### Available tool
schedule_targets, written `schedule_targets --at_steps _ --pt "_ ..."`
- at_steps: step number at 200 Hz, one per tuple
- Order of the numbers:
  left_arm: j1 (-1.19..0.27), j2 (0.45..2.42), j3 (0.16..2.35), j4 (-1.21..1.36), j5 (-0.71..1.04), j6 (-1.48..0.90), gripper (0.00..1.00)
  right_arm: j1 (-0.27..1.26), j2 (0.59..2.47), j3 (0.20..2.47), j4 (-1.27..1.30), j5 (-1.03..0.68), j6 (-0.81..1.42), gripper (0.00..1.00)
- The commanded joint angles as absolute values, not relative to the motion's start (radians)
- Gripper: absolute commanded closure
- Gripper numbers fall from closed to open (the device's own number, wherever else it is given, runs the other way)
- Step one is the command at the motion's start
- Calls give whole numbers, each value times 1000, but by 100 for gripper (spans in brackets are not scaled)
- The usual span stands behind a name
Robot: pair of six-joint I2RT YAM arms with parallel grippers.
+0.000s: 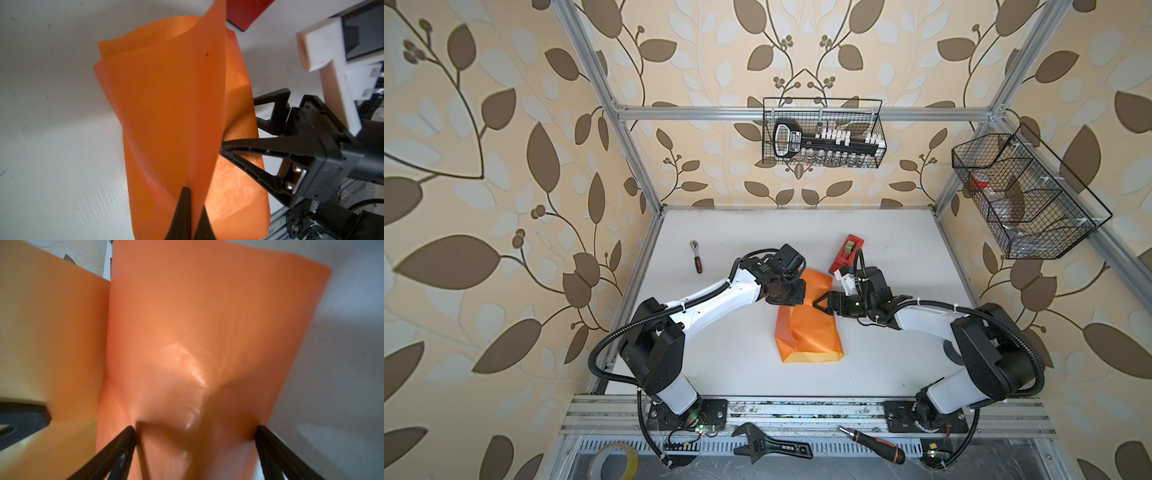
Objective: Wrap the gift box in paper
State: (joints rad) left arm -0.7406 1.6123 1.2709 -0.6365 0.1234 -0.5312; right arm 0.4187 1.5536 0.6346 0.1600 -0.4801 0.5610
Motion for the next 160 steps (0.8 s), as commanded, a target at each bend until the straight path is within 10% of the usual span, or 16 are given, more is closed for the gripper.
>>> schedule_targets --at_steps 1,160 --pt "-752 1626 1322 -655 132 -529 98 433 1609 601 23 -386 549 10" --pt "-754 1643 1369 -608 211 -557 99 442 1610 601 26 -382 555 10"
